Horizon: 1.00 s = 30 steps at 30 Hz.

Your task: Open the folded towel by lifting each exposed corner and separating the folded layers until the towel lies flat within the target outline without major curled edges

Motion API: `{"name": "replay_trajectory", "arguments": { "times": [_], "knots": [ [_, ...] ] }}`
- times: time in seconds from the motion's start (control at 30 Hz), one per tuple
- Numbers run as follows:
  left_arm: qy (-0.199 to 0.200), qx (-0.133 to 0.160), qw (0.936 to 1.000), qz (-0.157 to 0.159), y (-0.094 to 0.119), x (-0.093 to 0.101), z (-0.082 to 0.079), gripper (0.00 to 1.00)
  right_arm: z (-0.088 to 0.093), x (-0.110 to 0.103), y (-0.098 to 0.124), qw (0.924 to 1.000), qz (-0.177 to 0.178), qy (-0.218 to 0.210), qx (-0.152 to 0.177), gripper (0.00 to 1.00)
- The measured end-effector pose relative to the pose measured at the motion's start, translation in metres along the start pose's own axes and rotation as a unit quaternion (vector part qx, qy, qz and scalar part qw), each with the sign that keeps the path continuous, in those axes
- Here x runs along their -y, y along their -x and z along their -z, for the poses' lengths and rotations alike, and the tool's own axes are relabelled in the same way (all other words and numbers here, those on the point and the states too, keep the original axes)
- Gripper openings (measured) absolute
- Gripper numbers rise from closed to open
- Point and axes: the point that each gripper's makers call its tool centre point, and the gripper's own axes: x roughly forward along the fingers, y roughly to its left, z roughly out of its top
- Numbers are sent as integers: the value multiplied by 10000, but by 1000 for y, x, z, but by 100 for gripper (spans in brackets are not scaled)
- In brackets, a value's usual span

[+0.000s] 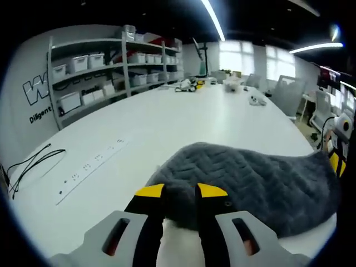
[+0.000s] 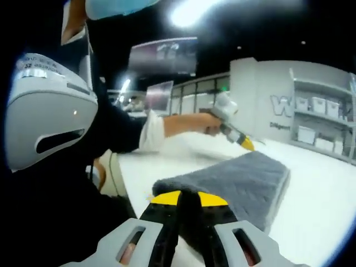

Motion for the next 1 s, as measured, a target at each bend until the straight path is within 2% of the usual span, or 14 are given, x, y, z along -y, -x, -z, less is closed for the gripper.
{"name": "replay_trajectory", "arguments": {
  "times": [0.1, 0.13, 0.2, 0.33, 0.43, 0.57, 0.7, 1.0],
  "knots": [
    [58, 27, 9999, 148, -3, 7, 3, 22, 0, 5, 1, 9999, 99, 39, -18, 9],
    [94, 47, 9998, 182, -3, 8, 3, 23, 4, 5, 51, 9998, 191, 93, -42, 11],
    [104, 51, 9996, 247, -3, 11, 5, 23, 3, 11, 66, 9993, 344, 142, 41, 18],
    [74, 48, 9995, 304, -2, 14, 10, 23, 4, 22, 73, 9982, 591, -44, 111, 19],
    [112, 10, 9993, 347, -2, 15, 15, 23, 11, 30, 77, 9974, 717, -91, -12, 19],
    [71, -37, 9992, 379, -2, 16, 19, 21, 19, 32, 78, 9969, 771, -157, -92, 18],
    [91, -172, 9991, 380, -2, 14, 26, 21, 31, 34, 78, 9958, 815, -142, -392, 17],
    [150, -233, 9990, 351, 0, 11, 34, 21, 40, 31, 81, 9953, 797, -262, -488, 17]
  ]
}}
